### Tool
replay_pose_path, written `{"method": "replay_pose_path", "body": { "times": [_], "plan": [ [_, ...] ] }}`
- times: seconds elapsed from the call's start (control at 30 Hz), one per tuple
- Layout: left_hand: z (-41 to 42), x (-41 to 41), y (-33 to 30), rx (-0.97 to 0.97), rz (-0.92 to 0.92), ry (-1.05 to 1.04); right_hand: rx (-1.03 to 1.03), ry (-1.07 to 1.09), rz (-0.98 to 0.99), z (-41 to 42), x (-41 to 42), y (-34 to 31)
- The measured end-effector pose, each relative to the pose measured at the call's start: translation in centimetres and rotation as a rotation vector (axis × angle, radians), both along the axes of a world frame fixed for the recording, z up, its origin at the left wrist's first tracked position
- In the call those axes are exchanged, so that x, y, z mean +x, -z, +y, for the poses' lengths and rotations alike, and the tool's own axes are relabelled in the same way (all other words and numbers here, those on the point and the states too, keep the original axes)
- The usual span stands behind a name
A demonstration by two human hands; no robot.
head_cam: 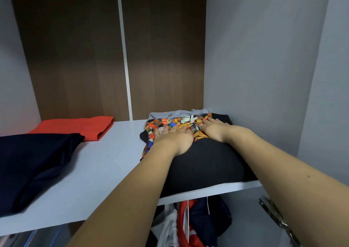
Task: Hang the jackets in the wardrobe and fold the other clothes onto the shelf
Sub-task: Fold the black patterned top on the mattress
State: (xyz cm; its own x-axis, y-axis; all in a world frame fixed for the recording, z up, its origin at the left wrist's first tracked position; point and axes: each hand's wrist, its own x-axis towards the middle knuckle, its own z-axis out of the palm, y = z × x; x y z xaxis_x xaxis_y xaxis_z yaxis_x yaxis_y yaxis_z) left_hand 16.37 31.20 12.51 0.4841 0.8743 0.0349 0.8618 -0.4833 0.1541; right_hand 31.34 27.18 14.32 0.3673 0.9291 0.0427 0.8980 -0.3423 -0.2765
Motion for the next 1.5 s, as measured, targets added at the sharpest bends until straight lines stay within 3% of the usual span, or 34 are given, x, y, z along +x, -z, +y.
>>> {"method": "replay_pose_path", "body": {
  "times": [0.13,0.2,0.3,0.43,0.53,0.77,1.1,1.3,1.5],
  "plan": [
    [-1.1,-0.6,-1.2,0.079,-0.077,0.041,0.222,-0.021,0.039,-3.5,-1.3,-1.9],
    [-2.2,-1.8,-2.4,0.191,-0.215,0.044,0.351,-0.008,-0.007,-5.8,-1.8,-2.9],
    [-4.8,-4.0,-3.7,0.271,-0.424,0.026,0.373,-0.043,-0.112,-10.1,-3.1,-3.9],
    [-10.4,-6.7,-3.6,0.559,-0.310,0.112,0.385,-0.041,-0.167,-16.9,-4.6,-4.1],
    [-15.4,-8.7,-3.0,0.643,-0.275,0.133,0.372,-0.046,-0.176,-22.2,-5.5,-3.6],
    [-26.9,-10.9,-1.7,0.705,-0.270,0.170,0.408,-0.072,-0.168,-34.1,-7.9,-2.6],
    [-38.1,-8.6,-3.8,0.969,-0.440,0.496,0.591,0.068,-0.320,-49.5,-10.2,-4.2],
    [-43.5,-6.3,-2.6,0.936,-0.543,0.706,0.656,0.231,-0.446,-58.2,-11.0,-3.5],
    [-54.2,-1.1,-3.3,0.873,-0.633,0.934,0.630,0.456,-0.542,-69.7,-9.4,-2.5]
  ]
}}
